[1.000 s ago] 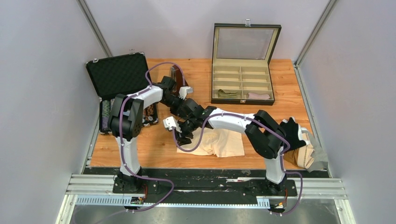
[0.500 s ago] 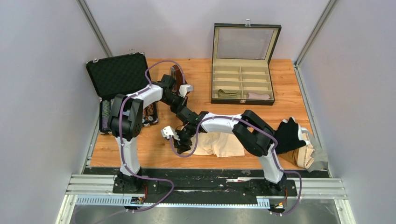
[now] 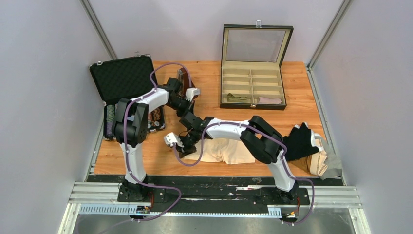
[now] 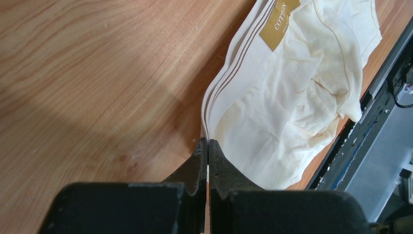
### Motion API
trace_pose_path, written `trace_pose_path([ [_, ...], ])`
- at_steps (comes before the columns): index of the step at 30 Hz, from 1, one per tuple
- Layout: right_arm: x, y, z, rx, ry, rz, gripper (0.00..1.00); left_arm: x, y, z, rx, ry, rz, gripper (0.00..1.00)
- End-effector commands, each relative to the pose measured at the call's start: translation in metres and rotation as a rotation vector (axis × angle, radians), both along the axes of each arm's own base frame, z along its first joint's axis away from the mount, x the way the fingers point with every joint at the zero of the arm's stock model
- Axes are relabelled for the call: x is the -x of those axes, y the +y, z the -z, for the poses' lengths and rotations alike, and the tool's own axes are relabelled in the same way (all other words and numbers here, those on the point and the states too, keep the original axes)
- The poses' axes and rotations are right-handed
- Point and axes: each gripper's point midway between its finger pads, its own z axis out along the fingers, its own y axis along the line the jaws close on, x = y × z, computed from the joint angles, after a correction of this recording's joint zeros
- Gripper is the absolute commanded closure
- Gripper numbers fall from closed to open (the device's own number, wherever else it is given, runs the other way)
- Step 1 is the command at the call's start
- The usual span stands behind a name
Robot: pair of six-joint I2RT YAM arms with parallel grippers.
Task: Roll the underwear
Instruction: Flatten out the underwear at the center of the board.
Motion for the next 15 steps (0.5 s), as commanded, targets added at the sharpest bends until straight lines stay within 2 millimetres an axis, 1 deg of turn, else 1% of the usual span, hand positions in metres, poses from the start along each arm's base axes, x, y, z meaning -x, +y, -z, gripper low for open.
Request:
trace_pose_path([
  [1, -0.009, 0.048, -0.086, -0.198, 0.002, -0.002, 1.0, -0.014, 0.009, -0.063, 0.073, -0.118, -0.022, 1.0],
  [3, -0.008, 0.059, -0.129, -0.277, 0.019, -0.012, 1.0, -0.01, 0.02, -0.083, 0.077, -0.136, -0.021, 1.0],
  [4, -0.007, 0.062, -0.145, -0.303, 0.028, -0.018, 1.0, -0.008, 0.021, -0.087, 0.081, -0.149, -0.015, 1.0],
  [5, -0.005, 0.063, -0.152, -0.313, 0.042, -0.022, 1.0, -0.006, 0.024, -0.093, 0.082, -0.159, -0.012, 1.0],
  [6, -0.003, 0.062, -0.152, -0.308, 0.054, -0.02, 1.0, -0.003, 0.024, -0.093, 0.084, -0.158, -0.005, 1.0],
  [7, -0.003, 0.058, -0.146, -0.288, 0.063, -0.017, 1.0, 0.0, 0.025, -0.091, 0.084, -0.145, 0.006, 1.0],
  [8, -0.003, 0.054, -0.135, -0.262, 0.063, -0.024, 0.99, 0.002, 0.025, -0.087, 0.082, -0.133, 0.008, 1.0],
  [10, -0.002, 0.04, -0.102, -0.174, 0.064, -0.035, 0.85, 0.005, 0.024, -0.075, 0.084, -0.084, 0.003, 1.0],
  [11, -0.003, 0.032, -0.085, -0.129, 0.047, -0.038, 0.8, 0.005, 0.022, -0.068, 0.095, -0.056, -0.004, 1.0],
  [12, -0.005, 0.026, -0.071, -0.102, 0.036, -0.038, 0.78, 0.007, 0.022, -0.062, 0.095, -0.036, -0.009, 1.0],
  [13, -0.006, 0.022, -0.061, -0.083, 0.024, -0.038, 0.77, 0.003, 0.02, -0.056, 0.101, -0.035, -0.021, 1.0],
  [14, -0.007, 0.018, -0.051, -0.066, 0.017, -0.039, 0.77, 0.004, 0.021, -0.049, 0.096, -0.019, -0.028, 1.0],
  [15, -0.008, 0.018, -0.045, -0.055, 0.009, -0.035, 0.76, 0.0, 0.02, -0.046, 0.093, -0.033, -0.038, 1.0],
])
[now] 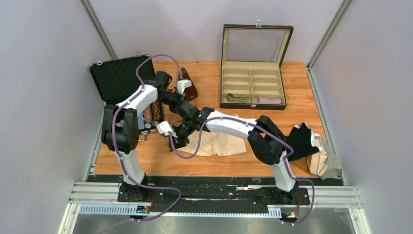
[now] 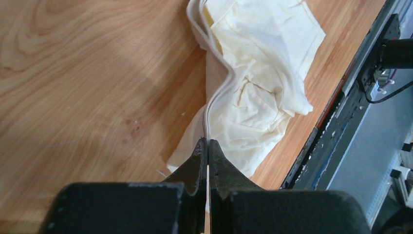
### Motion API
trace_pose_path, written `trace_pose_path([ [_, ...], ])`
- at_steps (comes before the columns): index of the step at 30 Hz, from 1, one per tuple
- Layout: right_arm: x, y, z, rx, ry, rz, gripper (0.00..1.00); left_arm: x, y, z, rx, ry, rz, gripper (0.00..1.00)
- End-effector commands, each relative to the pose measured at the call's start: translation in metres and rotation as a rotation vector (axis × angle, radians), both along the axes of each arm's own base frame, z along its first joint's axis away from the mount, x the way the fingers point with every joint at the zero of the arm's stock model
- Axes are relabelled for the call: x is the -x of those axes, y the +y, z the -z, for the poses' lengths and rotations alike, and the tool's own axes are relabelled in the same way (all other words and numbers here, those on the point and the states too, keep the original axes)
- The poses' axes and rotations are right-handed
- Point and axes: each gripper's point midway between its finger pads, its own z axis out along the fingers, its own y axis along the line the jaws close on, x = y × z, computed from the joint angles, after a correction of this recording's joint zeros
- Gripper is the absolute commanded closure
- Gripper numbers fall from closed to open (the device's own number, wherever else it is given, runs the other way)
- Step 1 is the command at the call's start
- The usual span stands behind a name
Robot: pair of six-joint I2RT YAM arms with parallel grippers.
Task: Roll the underwear
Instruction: Flatten out the underwear at the center of the board, then fold the underwear at the center of the board.
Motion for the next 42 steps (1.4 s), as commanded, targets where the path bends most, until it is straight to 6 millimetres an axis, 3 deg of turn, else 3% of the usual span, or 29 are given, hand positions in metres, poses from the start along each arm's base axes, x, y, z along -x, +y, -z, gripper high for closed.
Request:
trace_pose_path([
  [1, 0.002, -0.023, 0.058, 0.133, 0.004, -0.018, 0.76, 0.003, -0.004, 0.026, 0.013, 0.056, -0.013, 1.0],
  [9, -0.015, -0.014, 0.083, 0.166, -0.064, 0.026, 0.76, -0.012, -0.003, 0.038, -0.005, 0.015, -0.053, 1.0],
  [18, -0.031, -0.01, 0.09, 0.178, -0.122, 0.071, 0.75, -0.014, -0.005, 0.04, 0.006, 0.019, -0.058, 1.0],
  [27, -0.04, -0.005, 0.097, 0.184, -0.141, 0.095, 0.66, -0.015, -0.007, 0.04, 0.018, 0.036, -0.061, 1.0],
  [36, -0.047, -0.003, 0.112, 0.214, -0.148, 0.11, 0.68, -0.015, -0.009, 0.039, 0.03, 0.044, -0.059, 1.0],
  [39, -0.05, 0.001, 0.109, 0.208, -0.148, 0.131, 0.7, -0.015, -0.01, 0.038, 0.037, 0.048, -0.059, 1.0],
  [42, -0.047, 0.003, 0.093, 0.161, -0.139, 0.117, 0.71, -0.015, -0.011, 0.038, 0.044, 0.053, -0.061, 1.0],
])
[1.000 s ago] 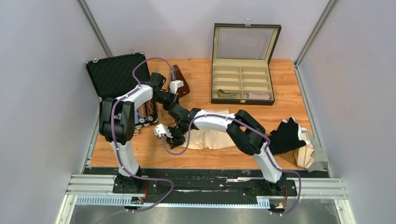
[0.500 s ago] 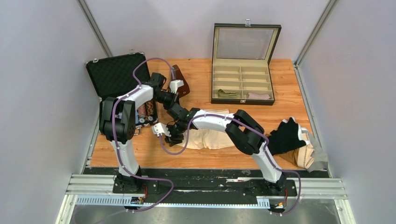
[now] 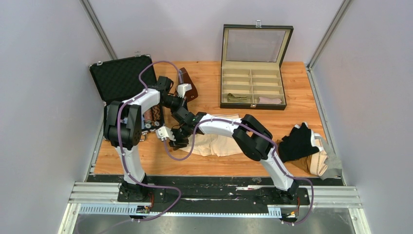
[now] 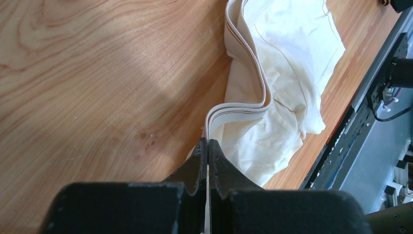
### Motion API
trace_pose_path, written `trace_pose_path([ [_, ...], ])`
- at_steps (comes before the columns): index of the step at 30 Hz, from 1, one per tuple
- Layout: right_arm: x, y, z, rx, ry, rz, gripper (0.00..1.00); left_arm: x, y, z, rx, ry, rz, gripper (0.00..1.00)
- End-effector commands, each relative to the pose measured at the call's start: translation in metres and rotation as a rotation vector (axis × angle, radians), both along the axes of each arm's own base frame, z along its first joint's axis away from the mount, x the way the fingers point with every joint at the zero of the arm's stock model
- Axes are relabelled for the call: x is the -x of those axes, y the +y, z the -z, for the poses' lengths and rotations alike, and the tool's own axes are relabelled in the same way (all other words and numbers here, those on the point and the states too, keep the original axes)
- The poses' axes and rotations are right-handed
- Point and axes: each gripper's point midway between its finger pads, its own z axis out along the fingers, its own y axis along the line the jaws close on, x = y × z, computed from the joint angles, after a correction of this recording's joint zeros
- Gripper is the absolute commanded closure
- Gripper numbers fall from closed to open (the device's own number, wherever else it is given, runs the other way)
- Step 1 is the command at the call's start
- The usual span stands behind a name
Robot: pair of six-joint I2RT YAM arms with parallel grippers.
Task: Roll the underwear
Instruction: Fold the underwear at the center of the board.
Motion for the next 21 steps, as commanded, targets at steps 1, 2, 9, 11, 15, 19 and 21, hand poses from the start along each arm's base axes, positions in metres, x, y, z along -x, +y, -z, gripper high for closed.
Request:
trace_pose_path([
  [1, -0.003, 0.005, -0.014, -0.056, -0.011, -0.007, 0.71, -0.007, -0.008, -0.009, 0.044, -0.011, 0.001, 1.0],
  [2, 0.0, 0.005, -0.019, -0.077, -0.012, -0.017, 0.7, -0.008, -0.008, -0.009, 0.045, -0.011, 0.001, 1.0],
  [9, -0.002, 0.004, -0.022, -0.095, -0.032, -0.023, 0.68, -0.008, -0.009, -0.009, 0.049, -0.006, -0.002, 1.0],
  [11, -0.003, 0.004, -0.023, -0.096, -0.038, -0.021, 0.67, -0.008, -0.009, -0.008, 0.05, -0.003, -0.003, 1.0],
  [15, -0.005, 0.007, -0.035, -0.128, -0.037, -0.02, 0.67, -0.008, -0.01, -0.007, 0.053, 0.002, -0.005, 1.0],
  [19, -0.01, 0.012, -0.04, -0.155, -0.031, 0.004, 0.66, -0.008, -0.01, -0.007, 0.055, 0.003, -0.007, 1.0],
  [21, -0.013, 0.011, -0.031, -0.138, -0.045, 0.004, 0.66, -0.009, -0.01, -0.008, 0.055, 0.0, -0.007, 1.0],
])
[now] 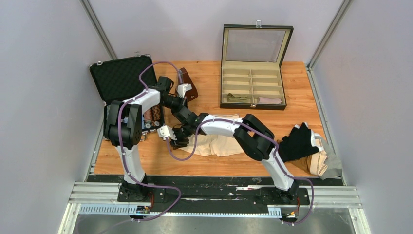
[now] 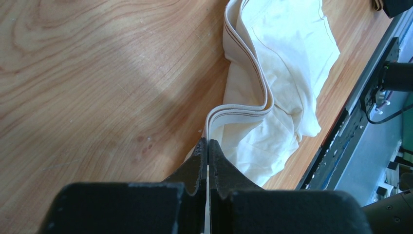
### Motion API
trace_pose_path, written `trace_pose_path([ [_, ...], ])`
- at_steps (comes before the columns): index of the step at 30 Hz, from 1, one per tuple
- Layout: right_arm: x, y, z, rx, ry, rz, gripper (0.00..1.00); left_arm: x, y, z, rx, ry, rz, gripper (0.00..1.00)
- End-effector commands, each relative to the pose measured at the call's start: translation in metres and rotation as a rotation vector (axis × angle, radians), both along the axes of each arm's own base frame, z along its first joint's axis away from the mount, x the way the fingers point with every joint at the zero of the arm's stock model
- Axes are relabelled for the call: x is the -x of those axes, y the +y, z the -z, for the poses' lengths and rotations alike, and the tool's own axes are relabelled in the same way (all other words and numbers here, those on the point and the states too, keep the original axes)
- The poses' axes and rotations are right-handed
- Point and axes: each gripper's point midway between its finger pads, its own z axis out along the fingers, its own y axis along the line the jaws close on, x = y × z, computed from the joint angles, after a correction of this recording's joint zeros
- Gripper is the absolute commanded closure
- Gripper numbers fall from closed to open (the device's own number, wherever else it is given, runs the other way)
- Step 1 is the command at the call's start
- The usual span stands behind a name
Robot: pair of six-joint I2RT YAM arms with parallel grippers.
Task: Roll the underwear
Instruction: Fold the underwear at the center of the board.
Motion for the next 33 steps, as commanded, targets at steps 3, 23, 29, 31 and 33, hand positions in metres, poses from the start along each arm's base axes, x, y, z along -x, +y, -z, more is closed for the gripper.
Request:
trace_pose_path([
  [3, -0.011, 0.006, -0.015, -0.055, -0.059, 0.002, 0.66, -0.008, -0.007, -0.009, 0.038, -0.02, 0.003, 1.0],
  [23, 0.013, -0.005, -0.003, 0.027, 0.046, -0.069, 1.0, -0.006, -0.006, -0.008, 0.03, -0.022, 0.021, 1.0],
  [29, 0.023, 0.032, -0.107, -0.185, 0.127, -0.044, 1.0, -0.008, -0.002, -0.029, 0.027, -0.082, 0.036, 1.0],
  [31, 0.027, 0.037, -0.129, -0.224, 0.166, -0.034, 1.0, -0.005, 0.002, -0.038, 0.024, -0.098, 0.039, 1.0],
  [33, 0.031, 0.039, -0.146, -0.253, 0.189, -0.038, 1.0, -0.001, 0.007, -0.048, 0.017, -0.119, 0.049, 1.0],
])
